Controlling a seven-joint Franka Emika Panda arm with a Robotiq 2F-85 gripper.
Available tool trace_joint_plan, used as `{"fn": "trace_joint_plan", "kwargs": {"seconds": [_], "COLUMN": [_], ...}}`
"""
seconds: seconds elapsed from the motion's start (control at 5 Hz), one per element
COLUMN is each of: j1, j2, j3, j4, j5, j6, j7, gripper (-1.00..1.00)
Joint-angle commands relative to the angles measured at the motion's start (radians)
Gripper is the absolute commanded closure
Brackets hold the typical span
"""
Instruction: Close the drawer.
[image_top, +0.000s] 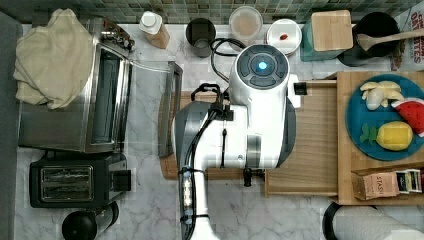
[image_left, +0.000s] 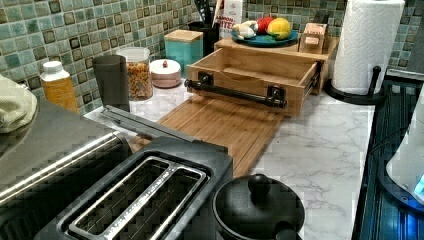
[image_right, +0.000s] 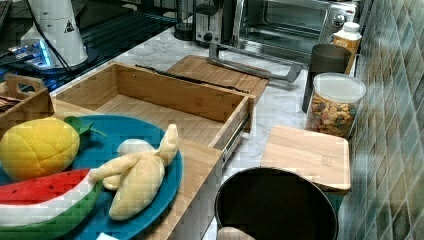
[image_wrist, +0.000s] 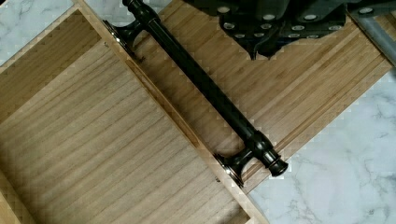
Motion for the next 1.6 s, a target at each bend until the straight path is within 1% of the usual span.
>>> {"fn": "trace_joint_plan", "kwargs": {"seconds": [0.2, 0.4, 0.6, 0.8, 1.0, 1.2, 1.4, 1.6], "j1": [-0.005, 0.016, 0.045, 0.061, 0.084, 0.094, 0.106, 0.122], "j2": [-0.025, -0.029, -0.026, 0.001, 0.001, 0.024, 0.062, 0.106], "j3": [0.008, 0.032, 0.052, 0.067, 0.076, 0.103, 0.091, 0.053], "j4": [-0.05, -0.079, -0.118, -0.133, -0.182, -0.217, -0.226, -0.254], "j5": [0.035, 0.035, 0.018, 0.014, 0.017, -0.062, -0.098, -0.123], "j6": [0.054, 0.097, 0.17, 0.191, 0.261, 0.325, 0.345, 0.424], "j7": [-0.167, -0.294, -0.296, -0.342, -0.345, -0.342, -0.356, -0.378], "gripper": [1.0, 1.0, 1.0, 1.0, 1.0, 1.0, 1.0, 1.0]}}
